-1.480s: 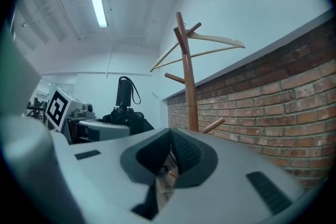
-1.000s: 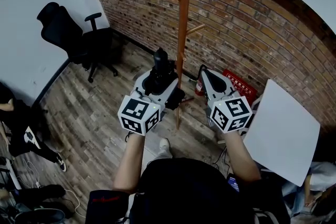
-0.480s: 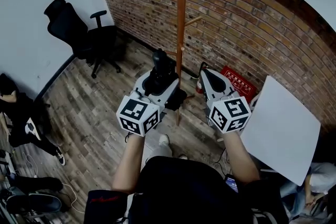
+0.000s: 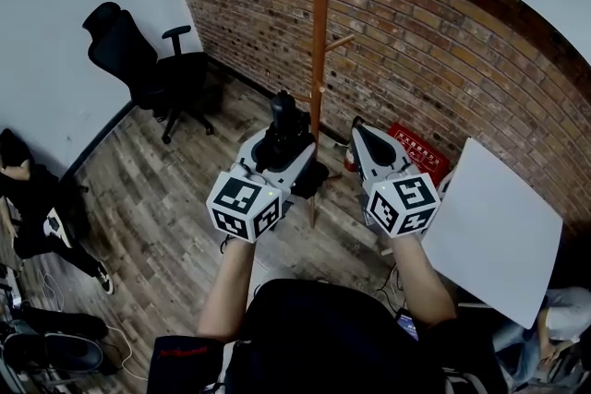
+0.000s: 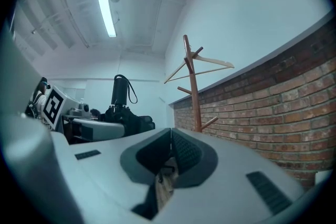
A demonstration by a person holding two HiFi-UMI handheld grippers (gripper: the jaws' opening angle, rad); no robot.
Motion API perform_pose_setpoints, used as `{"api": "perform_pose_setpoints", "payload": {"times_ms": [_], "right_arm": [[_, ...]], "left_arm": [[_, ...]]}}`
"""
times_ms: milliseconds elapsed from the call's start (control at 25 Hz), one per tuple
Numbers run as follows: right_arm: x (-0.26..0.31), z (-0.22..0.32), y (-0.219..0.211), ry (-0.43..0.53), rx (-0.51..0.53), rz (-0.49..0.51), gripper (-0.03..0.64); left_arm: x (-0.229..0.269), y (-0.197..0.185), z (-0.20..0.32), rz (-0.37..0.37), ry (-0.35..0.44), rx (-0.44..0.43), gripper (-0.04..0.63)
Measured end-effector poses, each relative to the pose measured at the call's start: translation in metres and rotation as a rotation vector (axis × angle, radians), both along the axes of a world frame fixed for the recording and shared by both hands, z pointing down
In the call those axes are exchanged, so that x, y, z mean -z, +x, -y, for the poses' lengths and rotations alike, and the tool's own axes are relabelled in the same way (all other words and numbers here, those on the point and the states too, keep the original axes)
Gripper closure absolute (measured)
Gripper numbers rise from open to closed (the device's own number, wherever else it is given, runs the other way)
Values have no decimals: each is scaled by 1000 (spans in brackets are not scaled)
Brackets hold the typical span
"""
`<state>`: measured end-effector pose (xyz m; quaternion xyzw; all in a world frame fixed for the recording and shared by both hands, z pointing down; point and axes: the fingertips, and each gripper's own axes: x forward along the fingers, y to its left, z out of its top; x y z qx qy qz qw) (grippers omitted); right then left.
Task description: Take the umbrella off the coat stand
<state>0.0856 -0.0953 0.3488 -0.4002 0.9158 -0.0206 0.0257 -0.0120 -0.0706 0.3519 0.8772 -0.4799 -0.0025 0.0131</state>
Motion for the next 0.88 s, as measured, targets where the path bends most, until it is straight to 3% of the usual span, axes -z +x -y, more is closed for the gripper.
{"api": "perform_pose_setpoints", "payload": {"times_ms": [880], "right_arm": [[16, 18, -50, 12, -49, -4, 589]], "left_arm": [[0, -49, 15, 10, -22, -51, 345]]}}
